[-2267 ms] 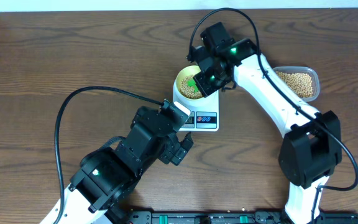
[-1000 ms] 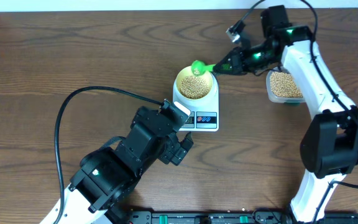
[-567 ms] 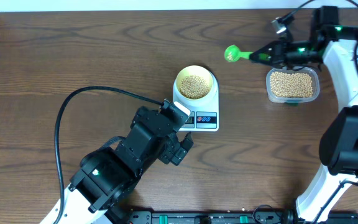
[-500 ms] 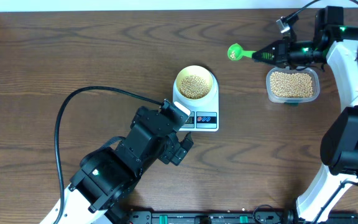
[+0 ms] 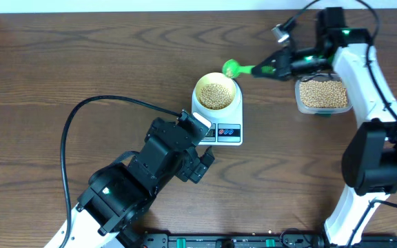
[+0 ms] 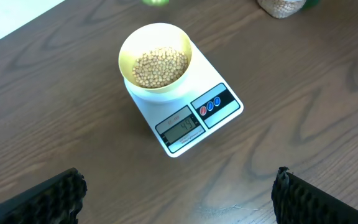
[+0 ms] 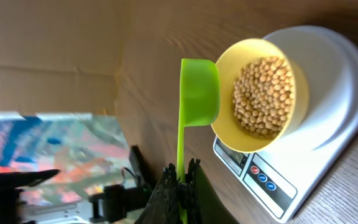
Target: Scoop item into bowl and weigh 50g on scale
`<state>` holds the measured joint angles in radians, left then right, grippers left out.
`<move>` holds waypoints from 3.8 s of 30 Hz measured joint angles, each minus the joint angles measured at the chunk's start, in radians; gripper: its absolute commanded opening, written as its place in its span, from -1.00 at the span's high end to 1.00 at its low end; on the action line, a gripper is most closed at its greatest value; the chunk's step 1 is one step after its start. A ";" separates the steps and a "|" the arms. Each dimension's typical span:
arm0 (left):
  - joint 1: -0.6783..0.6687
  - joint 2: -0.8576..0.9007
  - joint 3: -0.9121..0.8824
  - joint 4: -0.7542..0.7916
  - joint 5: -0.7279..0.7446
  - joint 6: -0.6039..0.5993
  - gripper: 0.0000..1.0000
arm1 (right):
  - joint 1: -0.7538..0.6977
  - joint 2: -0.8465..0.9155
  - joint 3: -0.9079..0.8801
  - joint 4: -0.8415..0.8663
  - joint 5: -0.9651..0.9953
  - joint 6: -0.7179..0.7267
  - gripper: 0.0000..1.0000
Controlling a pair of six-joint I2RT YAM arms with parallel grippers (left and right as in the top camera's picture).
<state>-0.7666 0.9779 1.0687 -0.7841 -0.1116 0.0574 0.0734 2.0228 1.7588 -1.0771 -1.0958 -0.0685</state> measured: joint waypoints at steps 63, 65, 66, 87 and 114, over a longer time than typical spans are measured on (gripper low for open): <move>0.000 0.000 0.000 0.000 0.000 0.000 -0.96 | 0.271 0.000 0.230 -0.138 0.640 -0.191 0.97; 0.000 0.000 0.000 0.000 0.000 0.000 -0.96 | 0.271 0.000 0.230 -0.147 0.632 -0.204 0.97; 0.000 0.000 0.000 0.000 0.000 0.000 -0.96 | 0.271 0.000 0.230 -0.153 0.629 -0.209 0.98; 0.000 0.000 0.000 0.000 0.000 0.000 -0.96 | 0.271 0.000 0.230 -0.187 0.613 -0.406 0.97; 0.000 0.000 0.000 0.000 0.000 0.000 -0.96 | 0.328 0.000 0.230 -0.148 0.735 -0.491 0.97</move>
<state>-0.7666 0.9779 1.0687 -0.7845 -0.1116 0.0574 0.4015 2.0224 1.9888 -1.2247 -0.3603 -0.5598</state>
